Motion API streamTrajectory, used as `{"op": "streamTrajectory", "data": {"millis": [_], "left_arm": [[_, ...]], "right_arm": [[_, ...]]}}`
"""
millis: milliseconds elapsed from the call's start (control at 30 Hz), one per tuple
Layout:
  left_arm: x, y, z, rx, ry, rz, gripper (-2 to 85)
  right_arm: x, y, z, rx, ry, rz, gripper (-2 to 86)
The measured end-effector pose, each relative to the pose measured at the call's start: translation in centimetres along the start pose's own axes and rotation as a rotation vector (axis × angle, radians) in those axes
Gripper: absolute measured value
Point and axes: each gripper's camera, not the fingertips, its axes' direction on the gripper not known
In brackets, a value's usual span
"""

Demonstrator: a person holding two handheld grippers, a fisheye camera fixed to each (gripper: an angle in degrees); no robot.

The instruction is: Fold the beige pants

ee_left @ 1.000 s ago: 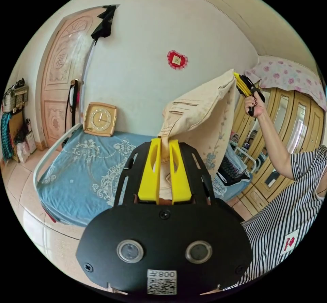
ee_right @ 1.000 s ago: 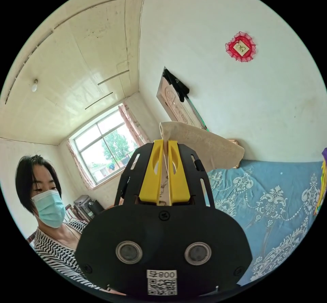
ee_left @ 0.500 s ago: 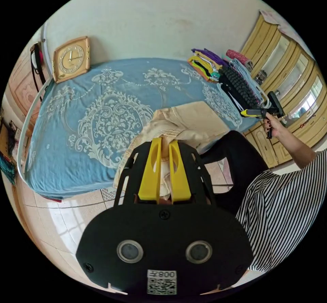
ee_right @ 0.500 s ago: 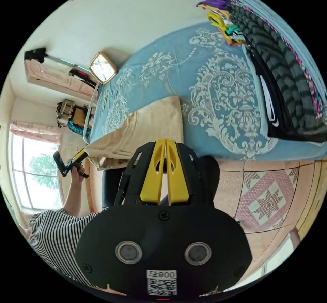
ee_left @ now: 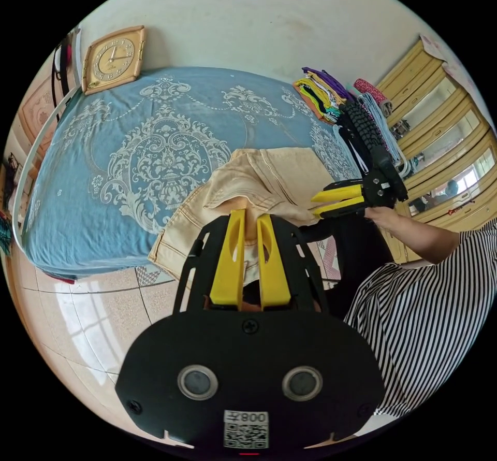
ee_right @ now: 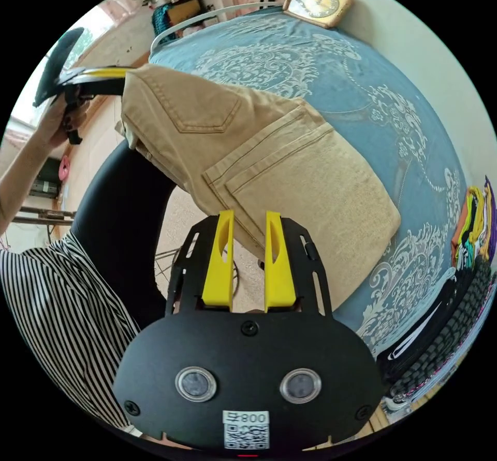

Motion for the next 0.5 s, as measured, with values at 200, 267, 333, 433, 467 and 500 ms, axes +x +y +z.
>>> {"op": "streamTrajectory", "data": {"millis": [200,267,333,433,467,500], "left_arm": [[-1.4,-1.4,2.8,-0.034,-0.019,0.039,1.6],[-1.8,-1.8,3.8,-0.042,-0.019,0.046,1.7],[-2.5,-2.2,4.9,-0.048,-0.020,0.048,1.7],[-3.5,-2.4,6.0,-0.041,-0.021,0.042,1.8],[-3.8,-2.4,6.1,-0.038,-0.019,0.037,1.8],[-4.4,-2.3,6.4,-0.028,-0.010,0.020,1.8]], "right_arm": [[-4.4,-1.4,0.0,-0.018,0.053,-0.053,8.5],[-5.4,-1.7,0.5,-0.039,0.071,-0.065,8.5],[-6.4,-1.7,0.9,-0.056,0.116,-0.082,8.4],[-7.4,-1.0,0.6,-0.057,0.121,-0.079,8.0],[-7.1,-0.5,0.1,-0.048,0.083,-0.046,7.8],[-6.7,0.2,-0.7,-0.031,0.060,-0.014,7.5]]}}
